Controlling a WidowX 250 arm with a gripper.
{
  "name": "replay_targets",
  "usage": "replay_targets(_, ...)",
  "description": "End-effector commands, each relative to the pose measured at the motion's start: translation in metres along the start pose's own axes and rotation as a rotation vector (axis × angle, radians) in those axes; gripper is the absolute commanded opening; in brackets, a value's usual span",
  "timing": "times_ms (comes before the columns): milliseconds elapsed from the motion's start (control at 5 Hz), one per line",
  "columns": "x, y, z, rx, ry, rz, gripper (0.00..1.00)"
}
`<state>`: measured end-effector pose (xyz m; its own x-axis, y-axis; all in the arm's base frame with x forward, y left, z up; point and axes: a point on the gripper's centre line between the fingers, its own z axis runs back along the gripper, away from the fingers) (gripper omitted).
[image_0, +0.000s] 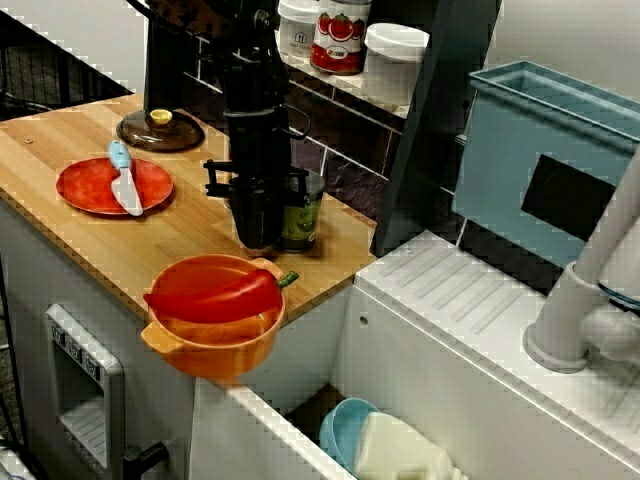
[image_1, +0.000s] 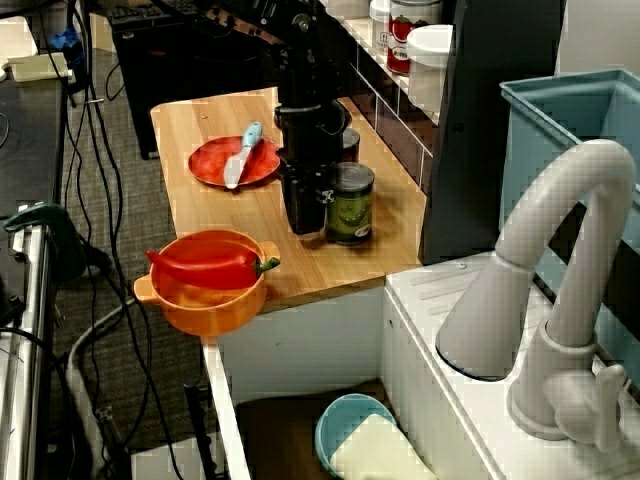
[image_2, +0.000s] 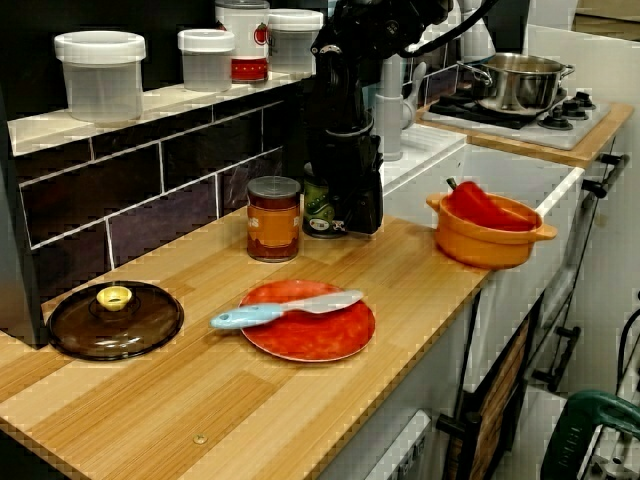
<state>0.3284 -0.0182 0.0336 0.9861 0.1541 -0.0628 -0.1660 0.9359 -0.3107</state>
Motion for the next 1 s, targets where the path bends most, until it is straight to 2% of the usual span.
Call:
replay_targets(0, 0.015, 0.013, 0.016, 0.004, -0.062, 0.002, 0.00)
replay_targets(400, 0.018, 0.009, 0.026, -0.013, -0.060, 0.007, 0.00)
replay_targets(600, 0.014, 0.014, 0.035, -0.016, -0.061, 0.009, 1.00)
replay_targets(800, 0.009, 0.027, 0.045, -0.014, -0.065, 0.016, 1.00)
